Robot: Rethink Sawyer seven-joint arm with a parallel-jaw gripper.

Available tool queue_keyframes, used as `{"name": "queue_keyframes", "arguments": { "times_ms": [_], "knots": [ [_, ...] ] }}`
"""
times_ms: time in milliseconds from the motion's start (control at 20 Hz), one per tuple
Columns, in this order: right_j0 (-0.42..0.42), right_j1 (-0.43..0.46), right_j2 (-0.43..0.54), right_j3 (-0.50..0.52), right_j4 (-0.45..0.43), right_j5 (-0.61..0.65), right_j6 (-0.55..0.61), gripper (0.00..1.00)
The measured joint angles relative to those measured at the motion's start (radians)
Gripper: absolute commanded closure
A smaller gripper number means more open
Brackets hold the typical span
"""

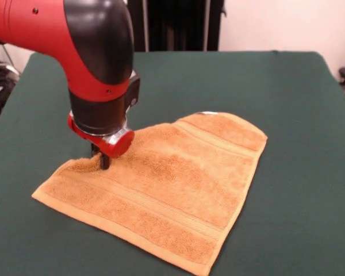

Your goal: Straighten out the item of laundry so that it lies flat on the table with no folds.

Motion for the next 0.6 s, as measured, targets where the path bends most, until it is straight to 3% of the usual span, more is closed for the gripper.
{"name": "queue_keyframes", "arguments": {
  "times_ms": [200,600],
  "knots": [
    [0.019,0.036,-0.012,-0.083,-0.015,0.099,0.0,1.0],
    [0.038,0.048,-0.018,-0.116,-0.053,0.13,0.0,1.0]
  ]
}}
